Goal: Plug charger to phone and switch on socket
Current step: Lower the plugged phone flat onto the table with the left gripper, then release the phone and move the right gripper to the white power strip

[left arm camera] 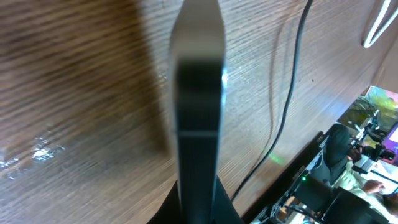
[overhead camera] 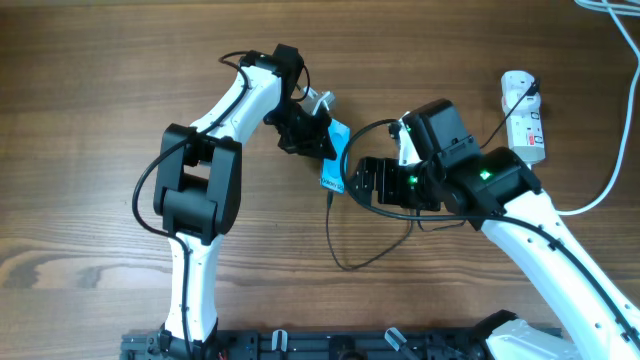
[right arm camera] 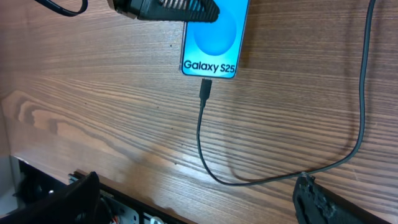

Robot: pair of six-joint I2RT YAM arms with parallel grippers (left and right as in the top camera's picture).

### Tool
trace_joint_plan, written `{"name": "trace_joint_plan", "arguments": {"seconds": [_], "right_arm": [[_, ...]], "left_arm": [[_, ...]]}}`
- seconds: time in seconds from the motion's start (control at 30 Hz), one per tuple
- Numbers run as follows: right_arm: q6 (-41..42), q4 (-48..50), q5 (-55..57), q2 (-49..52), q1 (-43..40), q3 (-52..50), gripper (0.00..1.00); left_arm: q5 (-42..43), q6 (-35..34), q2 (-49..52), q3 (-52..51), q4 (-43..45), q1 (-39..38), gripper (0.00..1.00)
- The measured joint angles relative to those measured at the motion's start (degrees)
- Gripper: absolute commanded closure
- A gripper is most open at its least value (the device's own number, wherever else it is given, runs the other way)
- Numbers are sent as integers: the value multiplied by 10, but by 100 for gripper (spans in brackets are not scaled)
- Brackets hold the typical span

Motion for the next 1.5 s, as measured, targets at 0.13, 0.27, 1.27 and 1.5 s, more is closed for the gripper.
{"name": "trace_joint_plan", "arguments": {"seconds": [0.13, 0.27, 1.27, 1.5], "right_arm": [[0, -6, 0, 0, 0, 0, 1], [0, -7, 0, 0, 0, 0, 0], [0, -22, 0, 0, 0, 0, 0], [12, -22, 0, 0, 0, 0, 0]], "left_arm": [[-5, 0, 0, 0, 2, 0, 96], [-15, -21, 0, 0, 7, 0, 96], [-73, -99, -2, -57, 47, -7, 58], [-86, -105, -10, -54, 37, -10, 39]]}}
